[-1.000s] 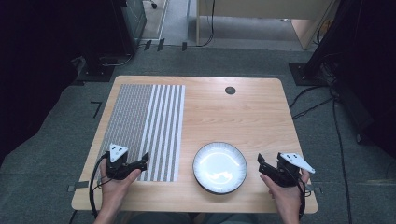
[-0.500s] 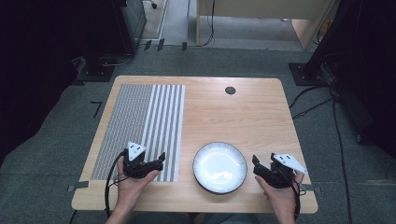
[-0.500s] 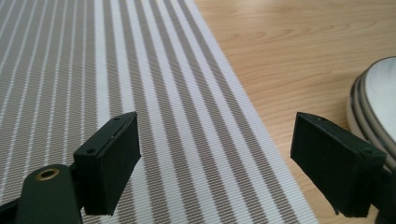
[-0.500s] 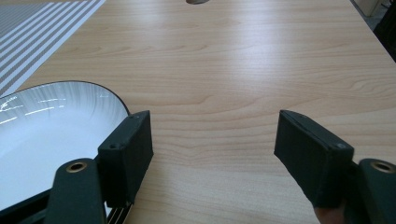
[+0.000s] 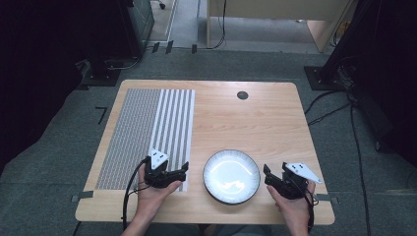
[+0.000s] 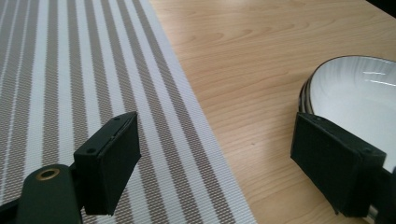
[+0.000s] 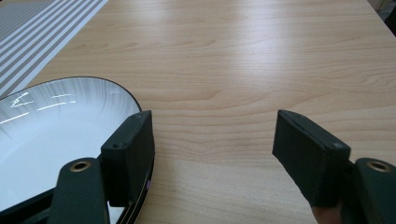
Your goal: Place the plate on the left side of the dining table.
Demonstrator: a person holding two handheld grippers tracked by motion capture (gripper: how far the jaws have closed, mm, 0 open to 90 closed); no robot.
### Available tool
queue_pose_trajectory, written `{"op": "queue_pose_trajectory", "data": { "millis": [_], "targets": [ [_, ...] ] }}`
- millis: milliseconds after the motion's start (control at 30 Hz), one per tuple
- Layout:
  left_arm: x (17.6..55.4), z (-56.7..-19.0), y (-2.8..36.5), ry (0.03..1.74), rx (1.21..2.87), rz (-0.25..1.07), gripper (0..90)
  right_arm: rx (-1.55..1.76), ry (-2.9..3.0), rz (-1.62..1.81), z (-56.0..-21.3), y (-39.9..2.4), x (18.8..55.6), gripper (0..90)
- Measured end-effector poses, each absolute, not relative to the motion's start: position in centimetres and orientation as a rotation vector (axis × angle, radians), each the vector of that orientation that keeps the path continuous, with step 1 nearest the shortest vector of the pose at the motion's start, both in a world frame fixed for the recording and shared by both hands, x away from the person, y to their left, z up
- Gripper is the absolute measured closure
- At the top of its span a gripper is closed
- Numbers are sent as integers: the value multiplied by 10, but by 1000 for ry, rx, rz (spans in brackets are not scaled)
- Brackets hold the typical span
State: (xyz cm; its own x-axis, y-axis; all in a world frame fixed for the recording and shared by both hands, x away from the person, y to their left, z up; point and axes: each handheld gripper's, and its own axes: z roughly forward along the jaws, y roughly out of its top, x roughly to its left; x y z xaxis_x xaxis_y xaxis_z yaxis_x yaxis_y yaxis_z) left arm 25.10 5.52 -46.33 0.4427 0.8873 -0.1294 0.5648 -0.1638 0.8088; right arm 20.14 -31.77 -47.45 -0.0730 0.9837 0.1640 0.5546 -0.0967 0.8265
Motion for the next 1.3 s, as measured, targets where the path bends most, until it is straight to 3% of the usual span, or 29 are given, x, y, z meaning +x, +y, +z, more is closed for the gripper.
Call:
{"op": "queue_pose_trajectory", "data": {
  "millis": [167,433,867,1033,1233,1267,1300],
  "targets": [
    [249,-465,42,1202,1869,462,164,1668,1676,1074,-475,-314,201,299],
    [246,-466,22,1158,1888,422,166,1653,1716,1130,-476,-310,200,474],
    [240,-470,-1,1093,1919,370,252,1701,1685,1244,-481,-305,197,603],
    [238,-472,-8,1086,1925,347,347,1718,1726,1258,-484,-302,197,614],
    [236,-481,-16,1103,1956,339,545,1753,1751,1262,-486,-301,199,702],
    [236,-482,-16,1103,1964,335,610,1763,1760,1263,-487,-301,199,725],
    [236,-483,-17,1110,1965,336,610,1763,1760,1263,-487,-301,199,725]
  ]
}}
